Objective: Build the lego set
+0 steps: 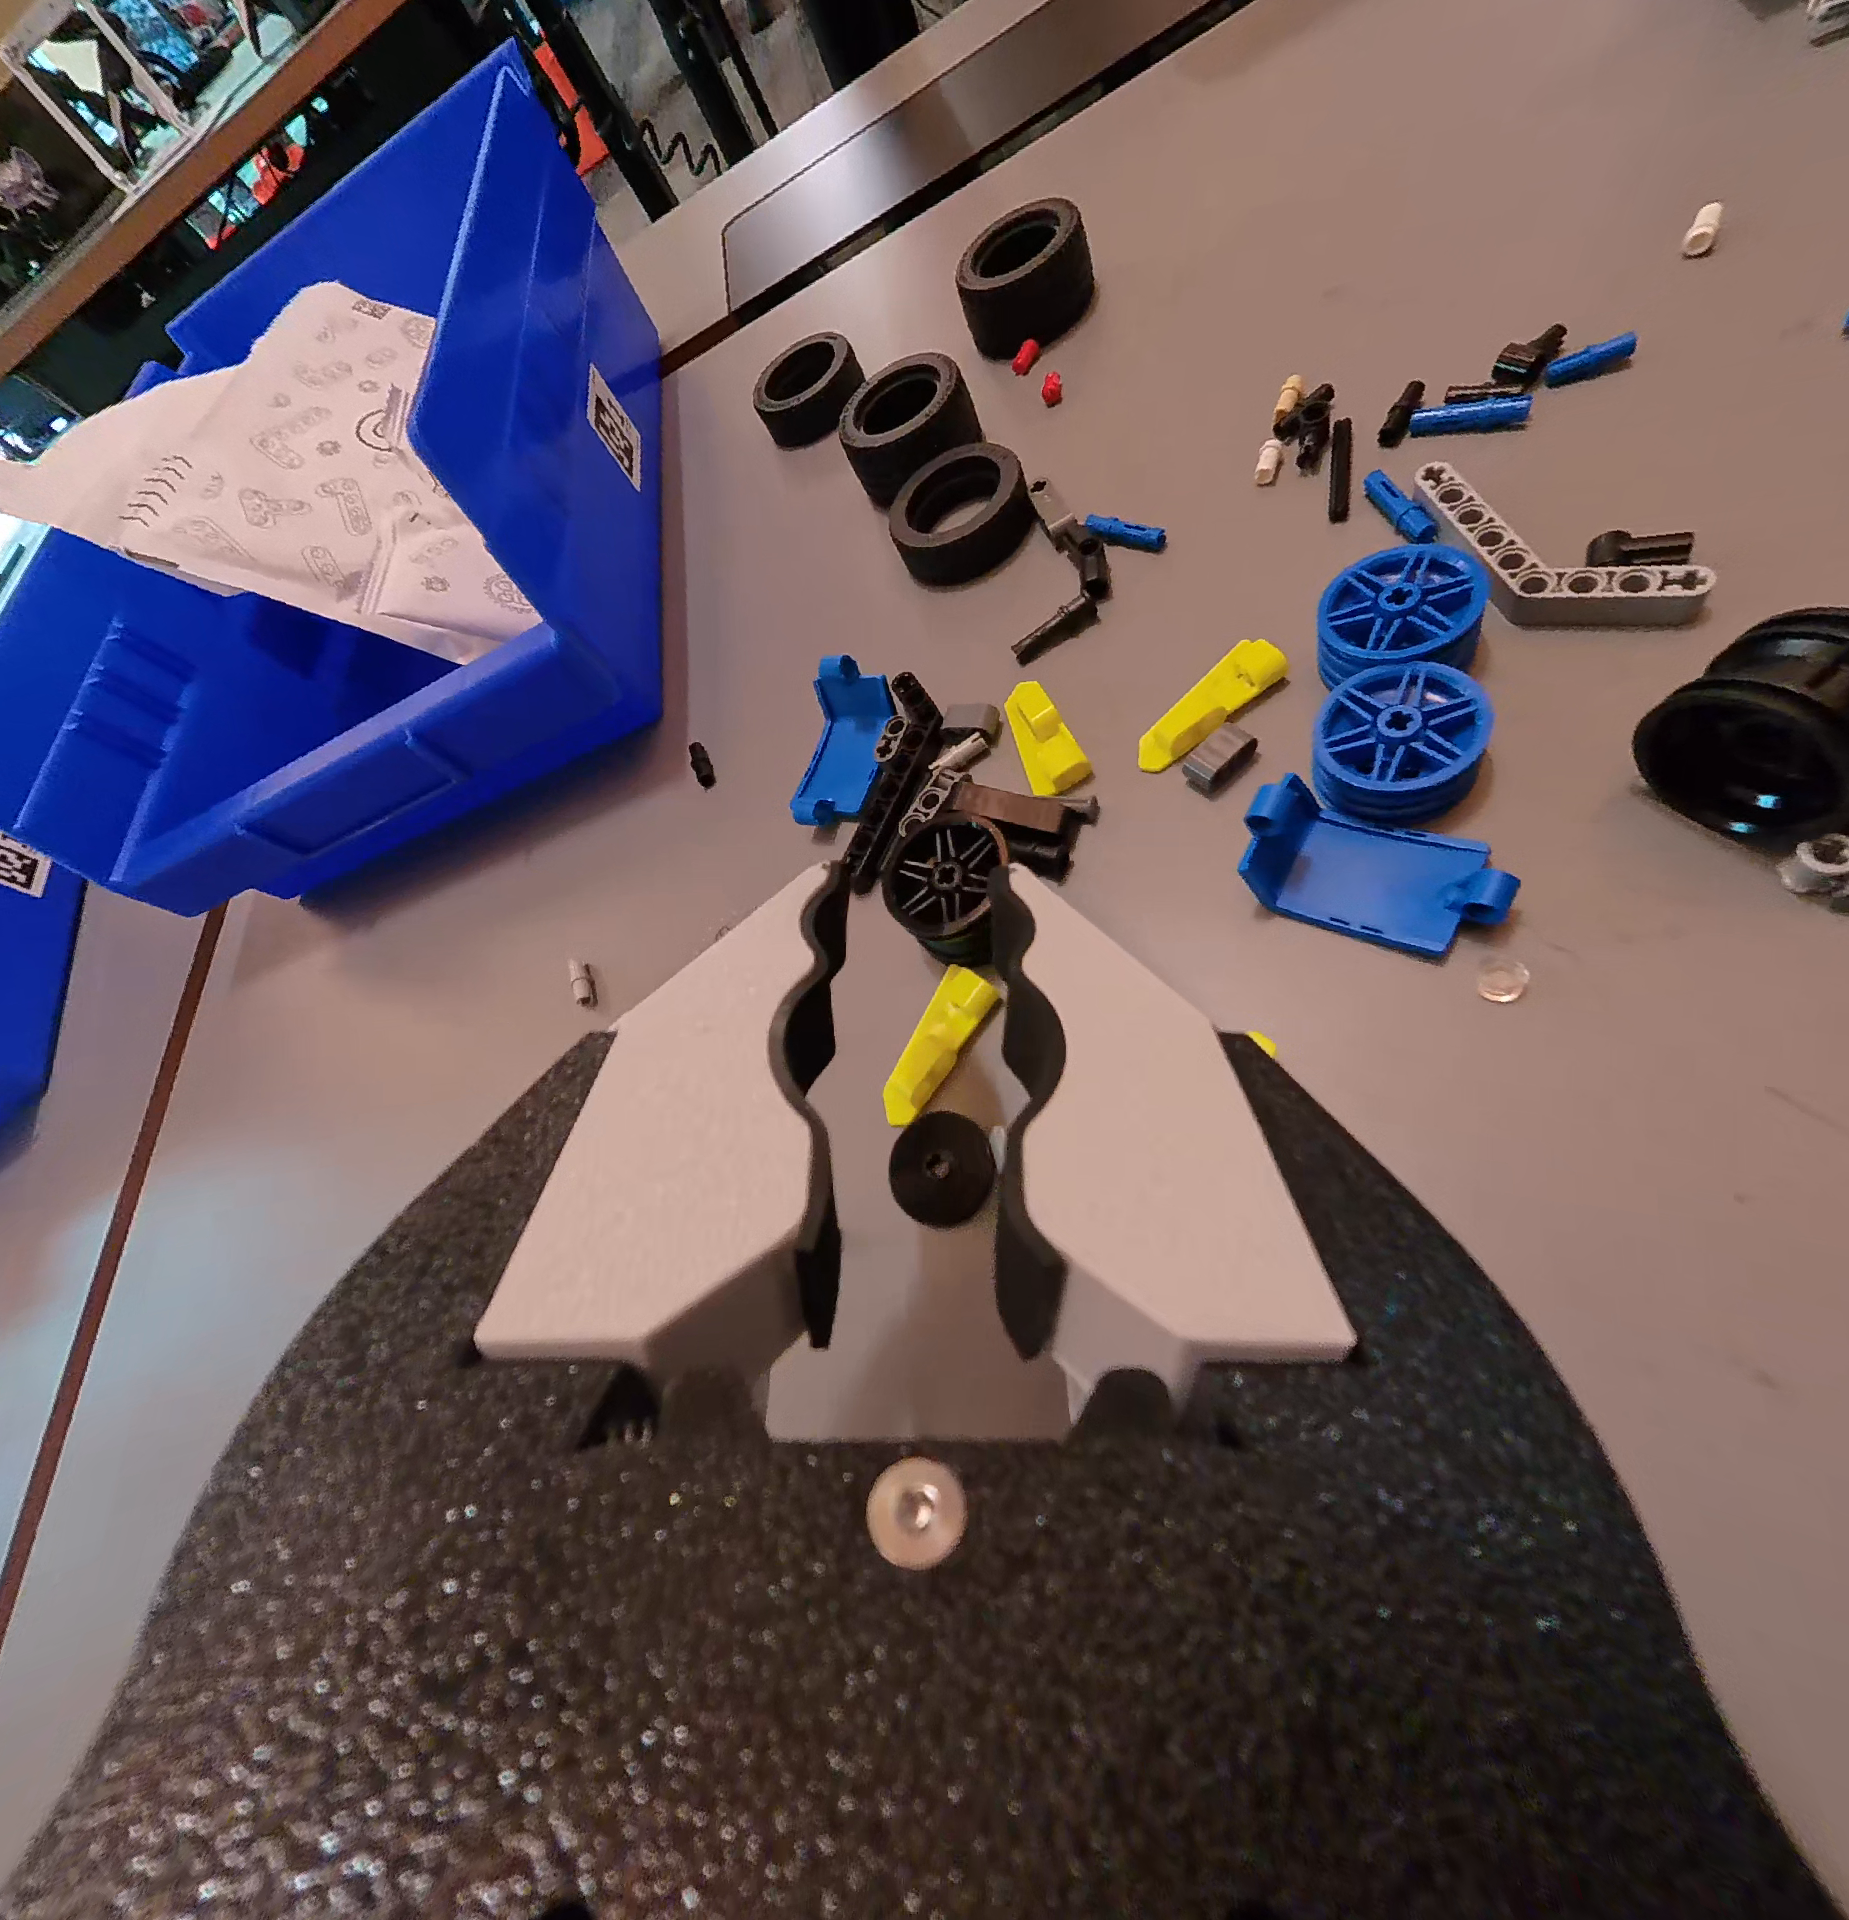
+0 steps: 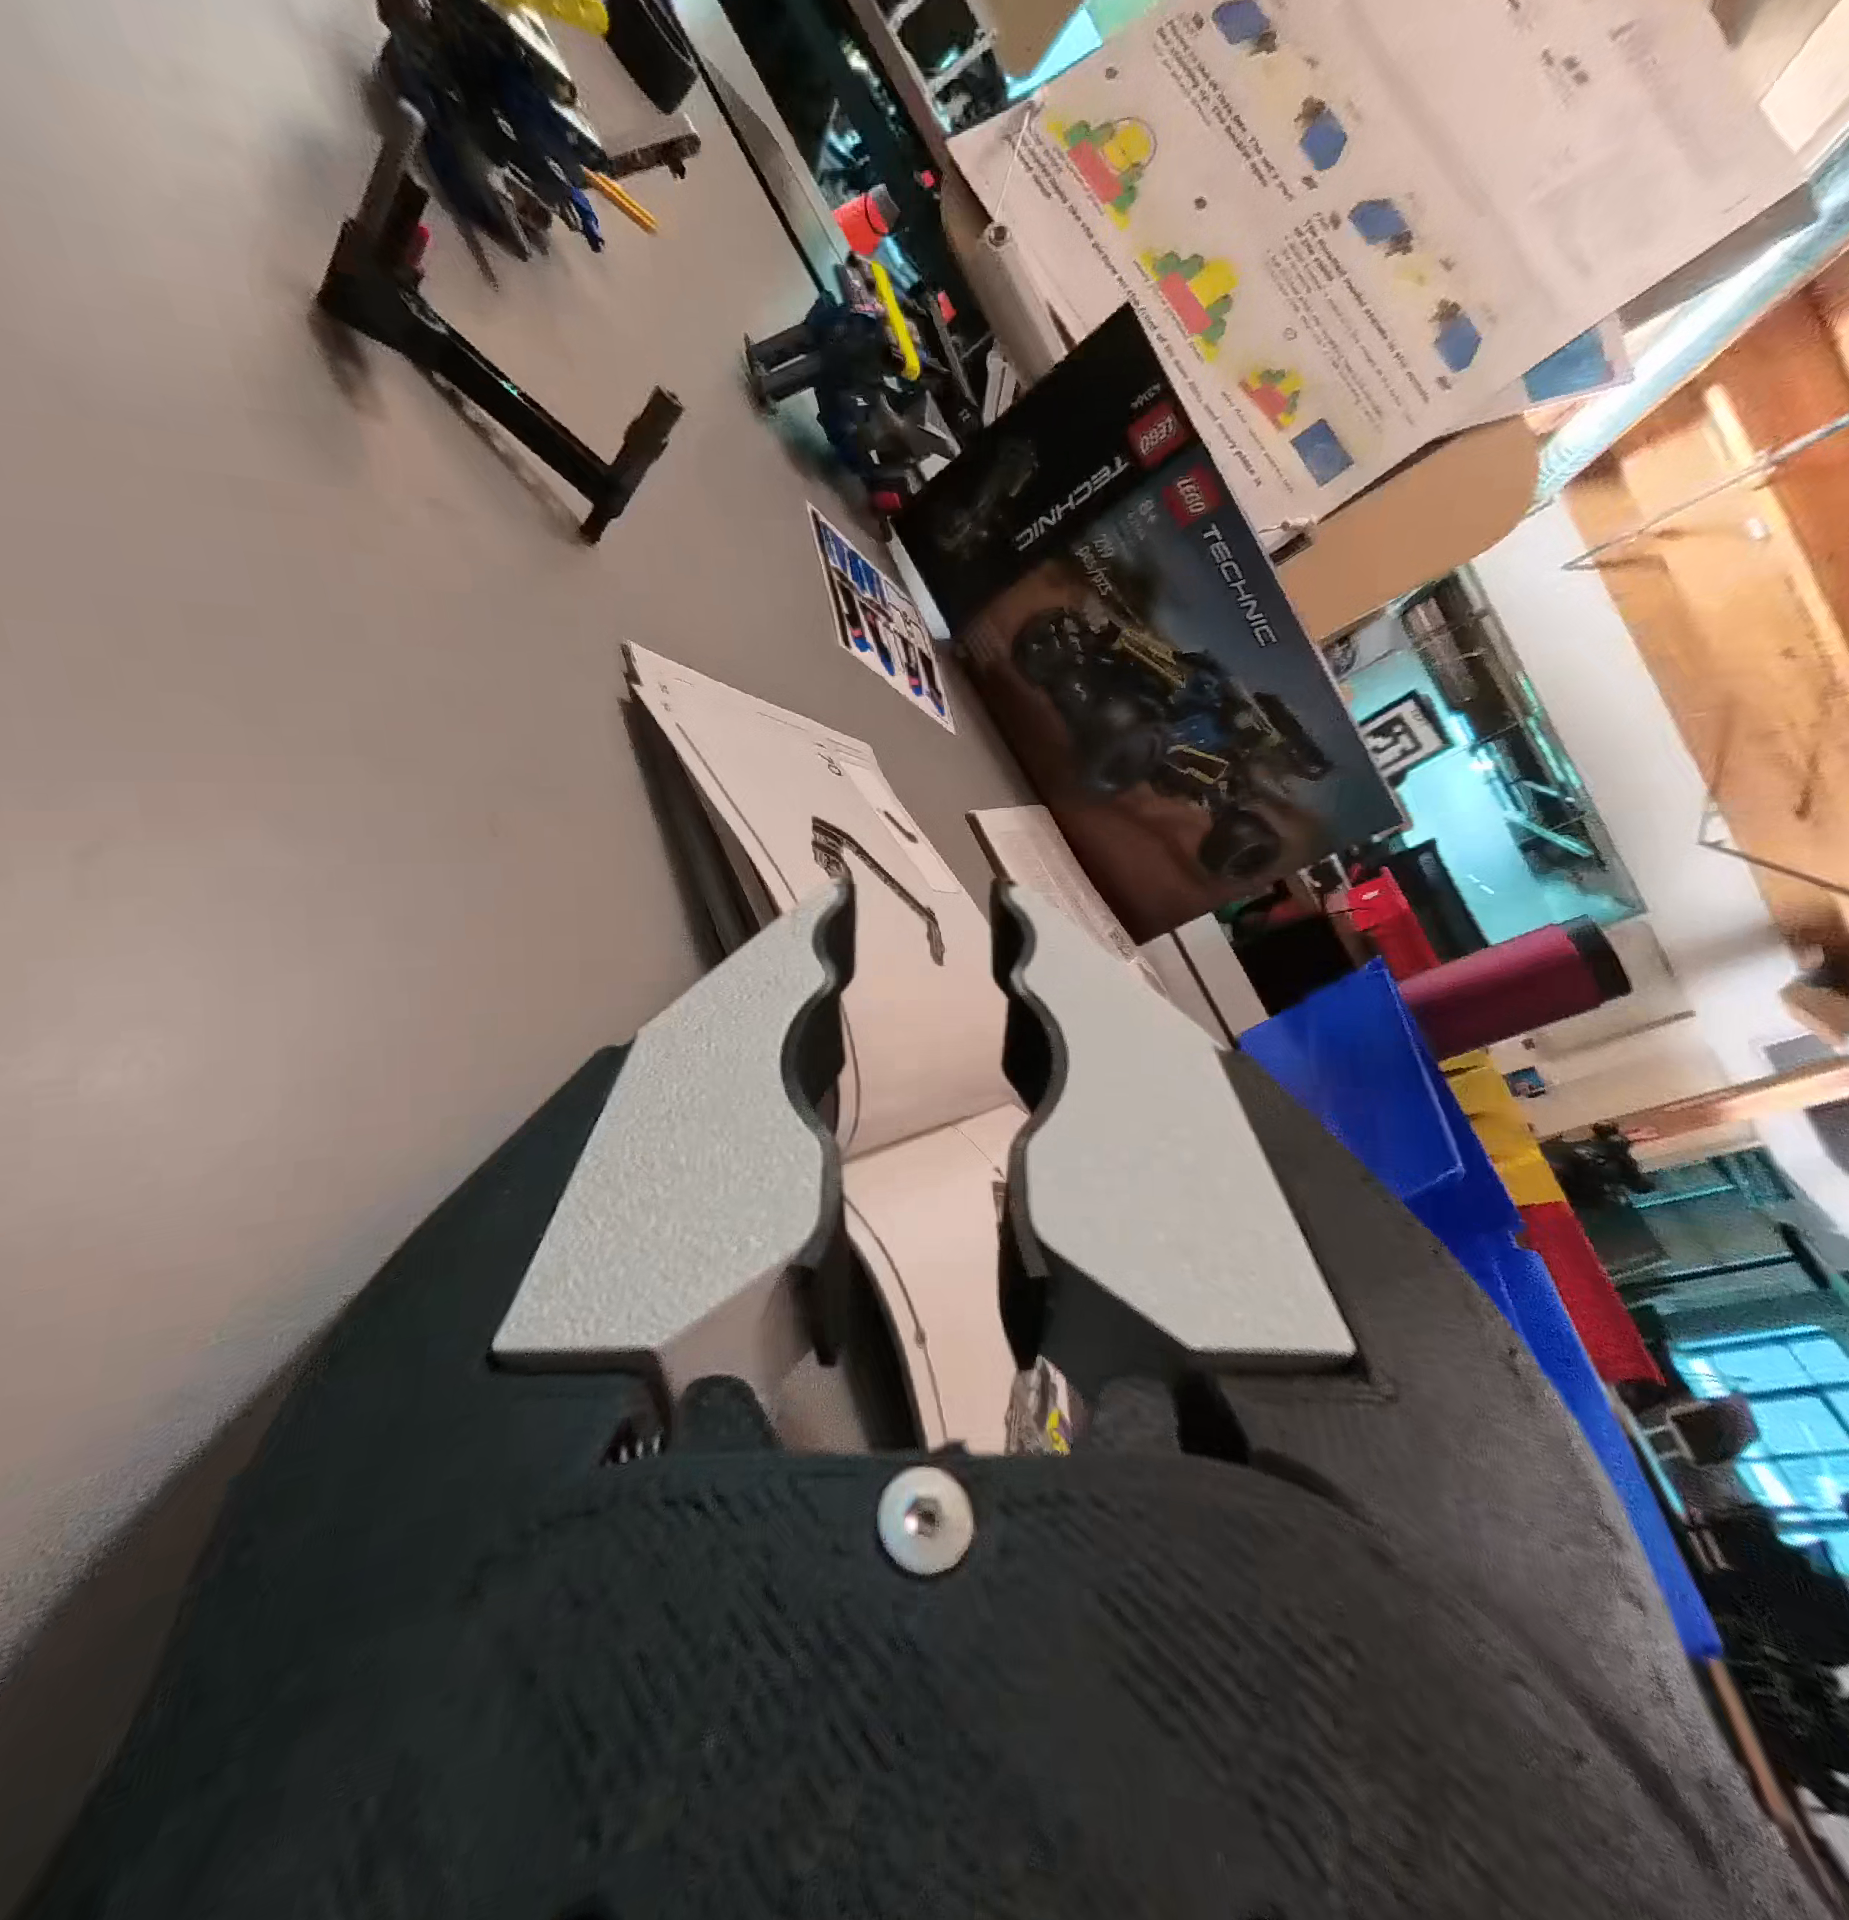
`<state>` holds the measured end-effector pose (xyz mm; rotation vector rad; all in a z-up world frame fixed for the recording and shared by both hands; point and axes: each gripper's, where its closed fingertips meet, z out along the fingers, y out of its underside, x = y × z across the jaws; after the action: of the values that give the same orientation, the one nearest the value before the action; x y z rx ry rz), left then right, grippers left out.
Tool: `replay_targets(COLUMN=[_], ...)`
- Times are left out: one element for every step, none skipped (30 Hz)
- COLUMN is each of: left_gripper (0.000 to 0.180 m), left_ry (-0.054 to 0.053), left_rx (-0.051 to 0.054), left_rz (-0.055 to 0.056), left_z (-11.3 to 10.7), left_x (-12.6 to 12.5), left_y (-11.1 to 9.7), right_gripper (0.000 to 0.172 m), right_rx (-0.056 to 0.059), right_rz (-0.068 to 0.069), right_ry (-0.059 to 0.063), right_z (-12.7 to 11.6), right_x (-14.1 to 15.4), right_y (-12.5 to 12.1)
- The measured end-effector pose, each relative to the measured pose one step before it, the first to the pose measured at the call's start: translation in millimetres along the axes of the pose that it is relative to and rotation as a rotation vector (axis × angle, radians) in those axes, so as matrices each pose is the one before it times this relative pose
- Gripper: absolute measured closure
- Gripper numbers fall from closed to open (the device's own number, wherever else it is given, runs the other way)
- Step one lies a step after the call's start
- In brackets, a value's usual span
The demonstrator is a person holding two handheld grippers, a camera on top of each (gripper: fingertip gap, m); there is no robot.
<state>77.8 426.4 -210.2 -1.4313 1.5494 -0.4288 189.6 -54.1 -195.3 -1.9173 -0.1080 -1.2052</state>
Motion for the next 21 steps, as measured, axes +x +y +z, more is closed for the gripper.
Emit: replay_targets(left_gripper=[0.156, 0.156, 0.156, 0.156, 0.156, 0.156, 0.156, 0.156, 0.156, 0.156, 0.156, 0.156, 0.156, 0.156, 0.156, 0.156, 0.156, 0.156, 0.156, 0.156, 0.156], left_ry=[0.0019, 0.0026, 0.0014, -0.0005, -0.0009, 0.0002, 0.0017, 0.0034, 0.0054, 0.0072, 0.0082, 0.0082, 0.0089, 0.0113, 0.0094, 0.0022, 0.001, 0.0084, 0.0184, 0.03, 0.0437], left_rx=[-0.0004, -0.0014, -0.0025, -0.0036, -0.0035, -0.0011, 0.0017, 0.0024, 0.0007, -0.0013, -0.002, -0.0013, -0.0009, -0.003, -0.0065, -0.0077, -0.0056, -0.0016, 0.003, 0.0088, 0.016], left_rz=[0.0037, 0.0044, 0.0044, 0.0035, 0.0006, -0.0042, -0.0081, -0.0095, -0.0085, -0.0051, 0.0, 0.0052, 0.0095, 0.0121, 0.0115, 0.0082, 0.0038, -0.0027, -0.0095, -0.0133, -0.0131], left_z=[-0.57, -0.28, -0.21, -0.2, -0.07, -0.1, -0.07, 0.21, 0.34, 0.28, -0.09, -0.54, -0.9, -0.87, -0.86, -0.98, -1.04, -1.19, -1.24, -1.35, -1.64], left_x=[1.29, 1.18, 0.78, 0.11, -0.22, -0.16, -0.05, 0.31, 0.74, 1.33, 1.67, 1.94, 2.17, 2.34, 2.08, 0.7, 0.28, 1.23, 2.86, 4.92, 7.77], left_y=[0.64, 0.9, 1.2, 1.54, 1.57, 1.21, 0.85, 0.58, 0.53, 0.35, 0.12, -0.2, -0.2, -0.04, 0.42, 0.77, 0.63, 0.13, -0.68, -1.78, -3.21], right_gripper=[0.144, 0.142, 0.138, 0.137, 0.136, 0.136, 0.14, 0.145, 0.147, 0.15, 0.151, 0.154, 0.16, 0.166, 0.169, 0.171, 0.172, 0.172, 0.172, 0.171, 0.168], right_rx=[0.0066, 0.0067, -0.011, -0.0293, -0.0314, -0.0205, -0.0028, 0.0036, -0.0005, -0.0107, -0.0146, -0.0123, -0.0047, 0.0026, 0.0088, 0.003, -0.0072, -0.0053, 0.0016, 0.0044, 0.0039], right_rz=[0.0056, 0.001, -0.0026, -0.0147, -0.0222, -0.0204, -0.0102, 0.0044, 0.0082, -0.0045, -0.0204, -0.0249, -0.0188, -0.0084, -0.0046, -0.018, -0.0141, -0.0078, -0.005, -0.0038, -0.0045], right_ry=[-0.0104, -0.0224, -0.0257, -0.0274, -0.0148, -0.0058, -0.0104, -0.0099, -0.0011, 0.0099, 0.012, 0.0106, 0.0185, 0.0268, 0.0167, -0.0035, 0.0014, -0.0046, -0.0013, 0.0082, 0.0068], right_z=[0.98, 1.35, 1.85, 1.95, 1.66, 1.22, 0.97, 1.05, 0.99, 0.71, 0.68, 0.42, -0.06, -0.27, -0.25, 0.13, 0.49, 0.93, 0.39, 0.02, -0.14], right_x=[-0.87, -3.1, -3.65, -3.83, -1.92, -0.45, -1.12, -1.48, -1.02, -0.37, -0.66, -1.14, -0.02, 1.34, 0.03, -1.82, -0.49, -1.22, -0.45, 1.0, 0.69], right_y=[-1.98, -1.57, 1.19, 3.21, 2.93, 1.4, -0.64, -0.65, 0.7, 2.26, 2.56, 1.68, 0.07, -1.11, -2.01, -1.2, 0.57, 0.93, -0.23, -1.02, -1.01])
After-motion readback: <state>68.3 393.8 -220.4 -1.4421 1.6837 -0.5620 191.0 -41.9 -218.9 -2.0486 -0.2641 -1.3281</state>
